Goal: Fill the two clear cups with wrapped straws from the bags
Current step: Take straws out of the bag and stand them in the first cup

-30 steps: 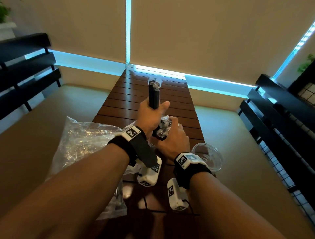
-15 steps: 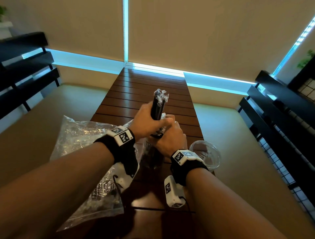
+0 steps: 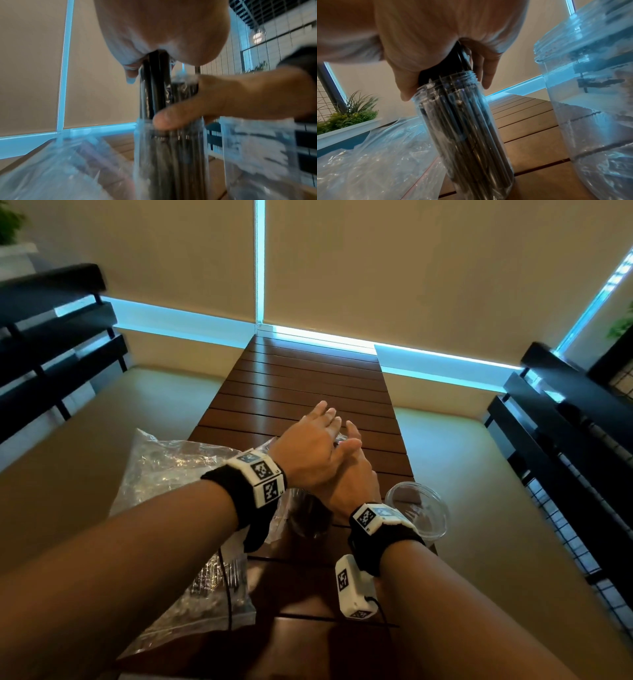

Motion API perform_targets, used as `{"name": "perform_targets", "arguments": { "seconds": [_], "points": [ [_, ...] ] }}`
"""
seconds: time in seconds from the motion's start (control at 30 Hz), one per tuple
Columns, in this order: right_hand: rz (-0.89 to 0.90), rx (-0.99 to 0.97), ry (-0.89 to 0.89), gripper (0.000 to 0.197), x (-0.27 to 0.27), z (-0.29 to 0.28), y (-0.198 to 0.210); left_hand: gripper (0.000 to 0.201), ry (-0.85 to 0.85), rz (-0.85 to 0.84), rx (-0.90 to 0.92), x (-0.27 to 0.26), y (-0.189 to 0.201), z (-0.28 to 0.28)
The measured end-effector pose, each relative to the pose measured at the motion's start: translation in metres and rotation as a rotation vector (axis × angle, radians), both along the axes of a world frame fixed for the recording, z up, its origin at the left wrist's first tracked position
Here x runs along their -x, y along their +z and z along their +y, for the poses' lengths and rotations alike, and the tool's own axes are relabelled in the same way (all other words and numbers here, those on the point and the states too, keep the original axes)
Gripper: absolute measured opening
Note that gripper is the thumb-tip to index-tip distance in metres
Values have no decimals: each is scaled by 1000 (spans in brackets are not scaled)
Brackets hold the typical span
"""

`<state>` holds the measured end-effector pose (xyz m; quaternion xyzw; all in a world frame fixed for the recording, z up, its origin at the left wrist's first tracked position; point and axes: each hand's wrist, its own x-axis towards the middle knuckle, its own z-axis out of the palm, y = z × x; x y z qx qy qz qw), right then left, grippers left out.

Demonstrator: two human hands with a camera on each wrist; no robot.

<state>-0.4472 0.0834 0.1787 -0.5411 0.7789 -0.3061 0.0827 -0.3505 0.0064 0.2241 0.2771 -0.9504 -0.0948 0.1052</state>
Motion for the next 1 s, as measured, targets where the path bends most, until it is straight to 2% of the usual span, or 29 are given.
{"name": "perform_targets", "arguments": {
  "seconds": [0.07, 0.17, 0.33, 0.5, 0.67, 0.77, 0.83, 0.9, 0.93, 1.0],
  "points": [
    [-44, 6, 22, 106, 2, 0, -1, 74, 4, -29, -51, -2, -6, 2],
    [-41, 33, 48, 98, 2, 2, 1, 77, 4, -28, -145, 0, -2, 0],
    [-45, 114, 13, 96, 6, -13, -18, 88, 44, 36, -195, 2, -17, 9],
    [62, 69, 44, 90, 14, -19, -27, 89, 39, 87, -251, 4, -30, 8],
    [48, 18, 6, 73, 11, -14, -23, 88, 44, 114, -236, 3, -31, 8],
    [-41, -2, -5, 78, 6, -6, -6, 94, 10, 55, -309, -1, -20, 7],
    [-54, -65, -31, 86, 3, -5, 5, 92, 11, 143, -411, -17, -7, -1],
    [-40, -75, -59, 96, 0, -5, 11, 85, 84, 262, -437, -46, 9, -16],
    [-46, -66, -78, 100, -2, -5, 12, 83, 127, 204, -384, -64, 12, -27],
    [-65, -47, -128, 104, -3, -6, 11, 94, 189, -206, -225, -102, 15, -45]
  ]
}}
